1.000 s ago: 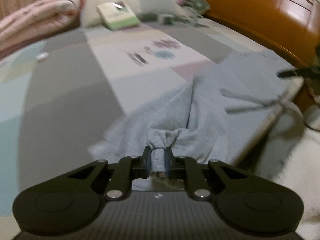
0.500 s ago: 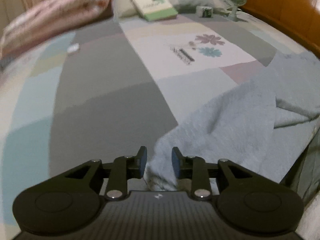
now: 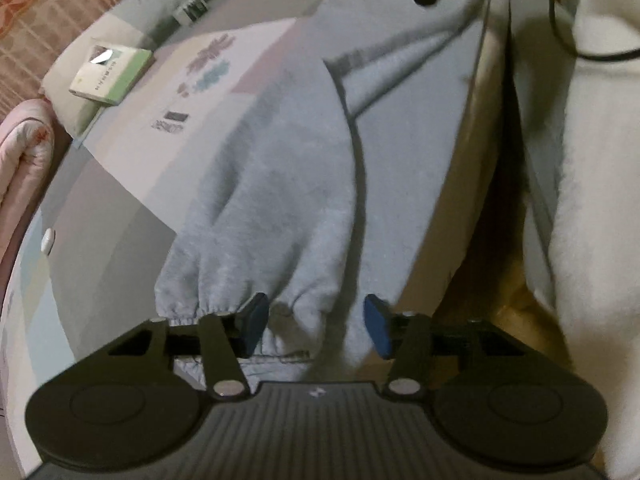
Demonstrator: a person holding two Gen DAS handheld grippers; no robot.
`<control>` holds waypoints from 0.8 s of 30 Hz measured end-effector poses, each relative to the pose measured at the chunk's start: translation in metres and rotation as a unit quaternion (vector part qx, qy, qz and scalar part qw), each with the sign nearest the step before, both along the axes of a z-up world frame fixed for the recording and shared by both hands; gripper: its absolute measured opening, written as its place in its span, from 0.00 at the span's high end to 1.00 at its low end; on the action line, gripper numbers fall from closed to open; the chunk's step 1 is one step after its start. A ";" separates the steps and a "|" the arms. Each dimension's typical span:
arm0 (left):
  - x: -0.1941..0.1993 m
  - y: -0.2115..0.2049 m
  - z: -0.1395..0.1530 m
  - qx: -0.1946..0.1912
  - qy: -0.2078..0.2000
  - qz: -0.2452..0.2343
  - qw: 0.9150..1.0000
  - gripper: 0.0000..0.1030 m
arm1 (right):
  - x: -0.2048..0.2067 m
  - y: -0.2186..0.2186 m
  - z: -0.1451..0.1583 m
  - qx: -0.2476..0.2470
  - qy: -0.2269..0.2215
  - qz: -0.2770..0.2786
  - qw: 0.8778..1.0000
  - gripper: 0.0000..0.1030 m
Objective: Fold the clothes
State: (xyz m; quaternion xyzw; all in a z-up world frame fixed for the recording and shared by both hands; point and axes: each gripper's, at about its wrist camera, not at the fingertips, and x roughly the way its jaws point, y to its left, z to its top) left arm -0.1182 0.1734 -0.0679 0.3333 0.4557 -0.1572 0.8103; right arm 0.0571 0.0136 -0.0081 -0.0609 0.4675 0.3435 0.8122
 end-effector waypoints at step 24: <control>-0.020 0.033 0.032 0.022 -0.026 0.039 0.999 0.90 | -0.021 0.024 0.008 -0.009 -0.015 0.050 0.999 0.00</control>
